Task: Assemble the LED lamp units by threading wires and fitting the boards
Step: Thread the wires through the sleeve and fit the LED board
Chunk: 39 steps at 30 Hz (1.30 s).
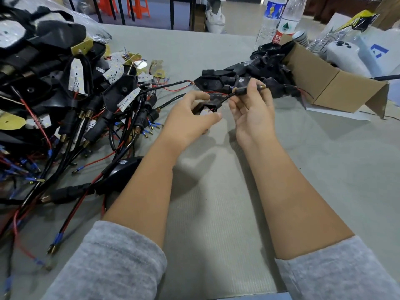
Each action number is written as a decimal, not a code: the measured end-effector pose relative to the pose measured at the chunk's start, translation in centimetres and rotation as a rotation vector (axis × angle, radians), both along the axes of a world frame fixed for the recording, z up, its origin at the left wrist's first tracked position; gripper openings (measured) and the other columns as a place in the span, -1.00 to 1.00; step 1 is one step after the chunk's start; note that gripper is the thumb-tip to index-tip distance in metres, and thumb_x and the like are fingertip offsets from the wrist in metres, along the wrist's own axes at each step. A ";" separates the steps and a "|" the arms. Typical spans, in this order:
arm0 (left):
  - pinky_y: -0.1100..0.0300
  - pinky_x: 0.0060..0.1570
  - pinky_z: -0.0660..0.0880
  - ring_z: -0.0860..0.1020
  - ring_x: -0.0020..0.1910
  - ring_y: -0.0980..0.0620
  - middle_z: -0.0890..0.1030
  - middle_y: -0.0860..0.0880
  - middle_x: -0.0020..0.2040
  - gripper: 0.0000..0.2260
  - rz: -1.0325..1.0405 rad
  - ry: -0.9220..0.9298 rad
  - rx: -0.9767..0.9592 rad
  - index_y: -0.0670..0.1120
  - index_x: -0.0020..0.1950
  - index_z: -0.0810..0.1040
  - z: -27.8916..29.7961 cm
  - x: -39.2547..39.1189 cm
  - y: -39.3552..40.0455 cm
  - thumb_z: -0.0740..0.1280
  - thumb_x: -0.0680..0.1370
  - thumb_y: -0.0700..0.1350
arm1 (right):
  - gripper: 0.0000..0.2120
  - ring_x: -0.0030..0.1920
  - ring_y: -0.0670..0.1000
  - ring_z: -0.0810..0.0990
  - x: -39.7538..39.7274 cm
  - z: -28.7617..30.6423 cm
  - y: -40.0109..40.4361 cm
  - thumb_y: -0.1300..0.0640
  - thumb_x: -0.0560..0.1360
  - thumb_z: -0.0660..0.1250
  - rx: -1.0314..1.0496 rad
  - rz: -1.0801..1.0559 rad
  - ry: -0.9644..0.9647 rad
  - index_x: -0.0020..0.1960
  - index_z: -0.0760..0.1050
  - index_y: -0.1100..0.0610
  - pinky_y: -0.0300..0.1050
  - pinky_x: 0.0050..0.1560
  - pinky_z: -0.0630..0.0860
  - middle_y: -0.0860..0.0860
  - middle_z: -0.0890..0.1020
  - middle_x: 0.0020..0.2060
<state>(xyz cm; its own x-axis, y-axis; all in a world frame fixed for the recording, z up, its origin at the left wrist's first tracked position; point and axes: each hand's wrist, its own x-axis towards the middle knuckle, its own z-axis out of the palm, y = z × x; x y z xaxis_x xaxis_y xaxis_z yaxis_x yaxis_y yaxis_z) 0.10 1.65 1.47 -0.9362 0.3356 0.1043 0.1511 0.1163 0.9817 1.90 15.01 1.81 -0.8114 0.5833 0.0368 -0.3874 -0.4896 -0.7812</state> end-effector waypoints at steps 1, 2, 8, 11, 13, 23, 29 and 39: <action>0.18 -0.12 0.60 0.61 -0.12 0.05 0.59 0.05 0.05 -0.62 0.000 0.046 -0.045 0.02 0.19 0.51 -0.1 0.0 -0.2 0.51 0.42 -0.15 | -0.94 -0.31 -0.03 0.53 0.0 0.0 0.1 0.14 0.62 0.26 -0.017 -0.014 0.004 -0.04 0.43 0.06 -0.22 -0.23 0.54 0.08 0.56 -0.21; 0.17 -0.12 0.61 0.61 -0.09 0.04 0.59 0.05 0.04 -0.57 -0.003 0.076 -0.075 0.02 0.21 0.51 -0.1 0.0 -0.3 0.53 0.40 -0.17 | -0.94 -0.31 -0.03 0.54 0.0 0.0 0.3 0.14 0.62 0.26 -0.031 -0.031 0.004 -0.04 0.42 0.06 -0.22 -0.22 0.54 0.09 0.55 -0.20; 0.26 -0.35 0.54 0.50 -0.43 0.14 0.57 0.12 -0.09 -0.60 0.055 0.079 -0.034 0.06 0.14 0.46 -0.3 -0.1 -0.3 0.46 0.43 -0.29 | -0.92 -0.28 -0.02 0.56 0.3 0.1 0.7 0.13 0.61 0.28 -0.094 -0.013 -0.023 -0.05 0.41 0.03 -0.23 -0.22 0.56 0.08 0.55 -0.19; 0.38 -0.29 0.50 0.53 -0.32 0.30 0.53 0.24 -0.08 -0.62 0.059 0.106 -0.029 0.10 0.10 0.46 -0.4 -0.3 -0.2 0.46 0.43 -0.27 | -0.87 -0.28 -0.02 0.55 0.4 0.0 0.6 0.21 0.56 0.33 -0.105 0.085 -0.036 -0.01 0.43 0.00 -0.24 -0.21 0.55 0.06 0.56 -0.20; 0.43 -0.26 0.49 0.52 -0.28 0.40 0.53 0.26 -0.09 -0.63 0.065 0.110 0.001 0.13 0.05 0.46 -0.5 -0.5 -0.2 0.45 0.44 -0.28 | -0.80 -0.28 -0.02 0.55 0.4 0.0 0.5 0.29 0.54 0.33 -0.109 0.133 -0.046 0.05 0.42 0.03 -0.24 -0.20 0.56 0.07 0.56 -0.17; 0.13 0.07 0.49 0.51 -0.05 0.09 0.57 0.02 0.12 -0.54 0.133 0.041 0.078 -0.05 0.34 0.44 -0.8 -1.2 0.0 0.44 0.47 -0.25 | -0.38 -0.33 0.03 0.50 0.5 0.0 -0.8 0.42 0.44 0.39 0.273 0.208 -0.180 0.38 0.23 0.12 -0.15 -0.31 0.49 0.14 0.57 -0.12; 0.15 -0.16 0.44 0.48 -0.20 0.09 0.57 0.02 -0.03 -0.72 0.091 0.038 0.085 0.05 0.25 0.46 -0.6 -0.9 0.3 0.31 0.56 -0.16 | -0.31 -0.28 0.06 0.57 0.2 -0.2 -0.8 0.45 0.43 0.37 0.295 0.206 -0.171 0.41 0.17 0.04 -0.13 -0.24 0.55 0.12 0.63 -0.17; 0.25 -0.42 0.46 0.45 -0.35 0.11 0.51 0.04 -0.14 -0.83 0.091 -0.029 0.105 0.12 0.13 0.46 -0.3 -0.5 0.2 0.16 0.64 -0.11 | -0.45 -0.27 0.05 0.60 0.3 -0.2 -0.8 0.49 0.42 0.35 0.305 0.219 -0.168 0.24 0.28 0.04 -0.16 -0.24 0.59 0.16 0.60 -0.12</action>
